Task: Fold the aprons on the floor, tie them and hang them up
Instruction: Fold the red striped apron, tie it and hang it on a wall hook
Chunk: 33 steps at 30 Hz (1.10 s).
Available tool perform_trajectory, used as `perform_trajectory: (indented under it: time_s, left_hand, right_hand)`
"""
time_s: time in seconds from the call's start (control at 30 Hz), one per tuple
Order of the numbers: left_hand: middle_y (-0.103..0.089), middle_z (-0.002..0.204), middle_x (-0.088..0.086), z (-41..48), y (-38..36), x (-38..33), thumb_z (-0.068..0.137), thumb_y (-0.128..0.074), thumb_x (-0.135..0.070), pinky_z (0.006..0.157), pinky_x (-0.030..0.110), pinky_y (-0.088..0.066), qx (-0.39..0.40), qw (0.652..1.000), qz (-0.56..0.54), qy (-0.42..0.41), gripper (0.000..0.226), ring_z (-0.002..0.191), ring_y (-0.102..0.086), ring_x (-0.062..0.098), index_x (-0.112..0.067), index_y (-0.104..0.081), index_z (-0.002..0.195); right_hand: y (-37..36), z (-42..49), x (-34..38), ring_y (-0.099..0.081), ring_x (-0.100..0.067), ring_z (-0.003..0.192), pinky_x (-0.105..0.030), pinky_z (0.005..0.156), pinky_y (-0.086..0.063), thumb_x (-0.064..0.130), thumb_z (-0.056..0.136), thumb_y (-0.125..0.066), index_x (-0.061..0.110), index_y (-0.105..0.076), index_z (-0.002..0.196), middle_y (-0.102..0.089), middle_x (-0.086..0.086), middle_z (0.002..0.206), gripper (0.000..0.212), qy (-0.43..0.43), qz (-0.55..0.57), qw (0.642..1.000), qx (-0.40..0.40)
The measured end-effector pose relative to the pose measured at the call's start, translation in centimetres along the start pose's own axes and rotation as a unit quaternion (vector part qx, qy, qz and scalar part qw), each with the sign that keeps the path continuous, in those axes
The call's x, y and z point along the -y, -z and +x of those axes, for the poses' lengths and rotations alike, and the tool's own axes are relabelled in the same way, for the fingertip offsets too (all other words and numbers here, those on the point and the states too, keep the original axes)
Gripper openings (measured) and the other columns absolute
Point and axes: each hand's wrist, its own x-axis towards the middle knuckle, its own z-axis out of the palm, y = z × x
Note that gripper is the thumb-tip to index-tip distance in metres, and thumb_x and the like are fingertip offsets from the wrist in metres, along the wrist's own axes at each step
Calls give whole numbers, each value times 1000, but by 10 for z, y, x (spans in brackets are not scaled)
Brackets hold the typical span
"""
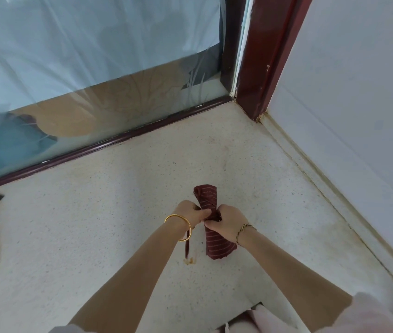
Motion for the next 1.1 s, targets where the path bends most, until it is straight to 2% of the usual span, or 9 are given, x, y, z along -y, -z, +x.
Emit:
perform_trajectory:
  time_s: [0.1, 0.3, 0.4, 0.5, 0.63, 0.8, 0.93, 1.03, 1.1]
  left_hand:
    - [-59, 66, 4, -3, 6, 1, 91, -55, -17, 52, 19, -35, 12, 990, 140, -8, 23, 52, -44, 12, -3, -71, 84]
    - [-56, 68, 6, -14, 10, 1, 93, -50, -31, 59, 24, -39, -40, 960, 241, -133, 34, 62, -50, 18, -7, -61, 71]
    - [-67, 93, 2, -22, 5, 2, 91, -57, -25, 74, 14, -41, -74, 962, 115, -237, 26, 86, -58, 10, -6, -71, 81]
    - [-67, 93, -8, -21, -5, 9, 91, -58, -23, 74, 10, -42, -51, 975, -34, -212, 16, 85, -58, 5, -16, -73, 91]
    - [-68, 92, -5, -13, -11, 11, 90, -46, 1, 77, 13, -47, -50, 974, -149, -163, 31, 84, -59, 5, -15, -72, 96]
    - [-60, 80, -8, -8, -7, 7, 77, -51, 6, 64, 8, -40, -61, 968, 63, -235, 36, 69, -50, 3, -16, -70, 99]
    - [-58, 73, -5, -1, -14, 0, 80, -55, -7, 65, 22, -44, -72, 949, 182, -249, 12, 69, -54, 9, -15, -65, 79]
    - [-55, 71, 2, -1, -17, -4, 86, -58, -16, 66, 27, -44, -82, 949, 188, -240, 13, 69, -52, 16, -9, -62, 76]
    - [-53, 71, 2, -1, -16, -3, 88, -59, -23, 62, 22, -39, -84, 958, 158, -225, 19, 69, -49, 16, -10, -60, 74]
  right_hand:
    - [-2, 11, -9, -58, -18, 76, -28, 68, -51, 38, 87, -59, 13, -54, 84, -58, -1, 81, 26, -28, -4, 1000, 0]
    - [-2, 13, -13, -42, -8, 52, -17, 46, -33, 35, 87, -60, 15, -47, 63, -46, 3, 59, 34, -25, 53, 998, -6]
    - [0, 11, -10, -31, -7, 46, -16, 43, -23, 37, 86, -61, 17, -35, 52, -34, 5, 51, 47, -10, 17, 1000, -20]
    - [2, 10, -8, -34, -7, 49, -16, 46, -25, 35, 82, -67, 17, -42, 52, -38, 4, 52, 43, 6, 0, 999, -40]
    - [5, 4, -8, -55, -12, 70, -21, 66, -45, 23, 82, -68, 6, -71, 85, -62, -2, 74, 17, 16, 42, 998, -36]
    - [14, -4, -11, -62, -7, 61, -9, 55, -43, 3, 88, -58, 11, -66, 90, -68, -2, 76, 12, 12, 160, 986, -52]
    - [15, -9, -1, -62, -14, 63, -19, 58, -51, 9, 85, -65, 18, -51, 77, -67, -5, 74, 18, 51, 136, 982, -117]
    - [19, -9, 8, -61, -14, 70, -24, 64, -52, 13, 86, -63, 21, -52, 82, -62, 1, 75, 14, 107, 61, 984, -127]
    - [22, -8, 12, -61, -8, 65, -19, 58, -49, 15, 90, -59, 18, -55, 86, -62, 2, 73, 6, 113, 142, 975, -129]
